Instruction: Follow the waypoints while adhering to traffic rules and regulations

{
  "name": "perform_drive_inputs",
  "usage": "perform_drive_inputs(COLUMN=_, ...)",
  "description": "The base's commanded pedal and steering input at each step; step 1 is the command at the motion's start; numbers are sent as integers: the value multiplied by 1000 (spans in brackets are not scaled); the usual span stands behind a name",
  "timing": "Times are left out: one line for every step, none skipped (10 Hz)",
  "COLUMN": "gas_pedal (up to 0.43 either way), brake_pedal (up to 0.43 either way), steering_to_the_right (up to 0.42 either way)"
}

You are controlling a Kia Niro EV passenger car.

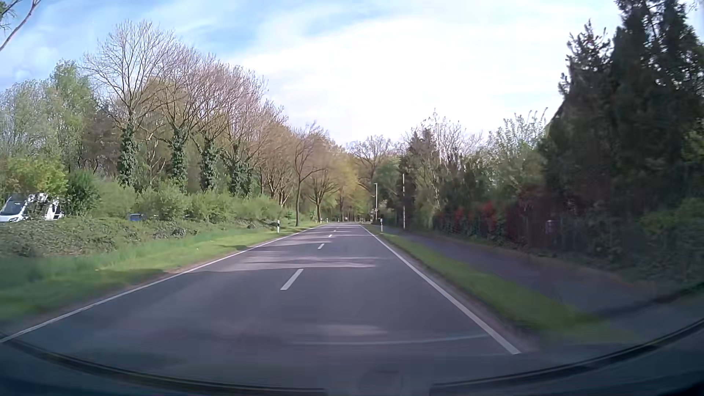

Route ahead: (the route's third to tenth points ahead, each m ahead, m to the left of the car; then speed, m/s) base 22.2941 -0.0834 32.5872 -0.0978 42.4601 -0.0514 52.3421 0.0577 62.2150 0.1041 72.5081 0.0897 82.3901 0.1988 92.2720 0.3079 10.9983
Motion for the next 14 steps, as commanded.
perform_drive_inputs(gas_pedal=98, brake_pedal=0, steering_to_the_right=-4)
perform_drive_inputs(gas_pedal=98, brake_pedal=0, steering_to_the_right=-4)
perform_drive_inputs(gas_pedal=98, brake_pedal=0, steering_to_the_right=-4)
perform_drive_inputs(gas_pedal=98, brake_pedal=0, steering_to_the_right=-4)
perform_drive_inputs(gas_pedal=98, brake_pedal=0, steering_to_the_right=-4)
perform_drive_inputs(gas_pedal=98, brake_pedal=0, steering_to_the_right=-4)
perform_drive_inputs(gas_pedal=98, brake_pedal=0, steering_to_the_right=-4)
perform_drive_inputs(gas_pedal=98, brake_pedal=0, steering_to_the_right=-4)
perform_drive_inputs(gas_pedal=98, brake_pedal=0, steering_to_the_right=-4)
perform_drive_inputs(gas_pedal=98, brake_pedal=0, steering_to_the_right=-4)
perform_drive_inputs(gas_pedal=98, brake_pedal=0, steering_to_the_right=-3)
perform_drive_inputs(gas_pedal=98, brake_pedal=0, steering_to_the_right=-4)
perform_drive_inputs(gas_pedal=98, brake_pedal=0, steering_to_the_right=-3)
perform_drive_inputs(gas_pedal=98, brake_pedal=0, steering_to_the_right=-4)
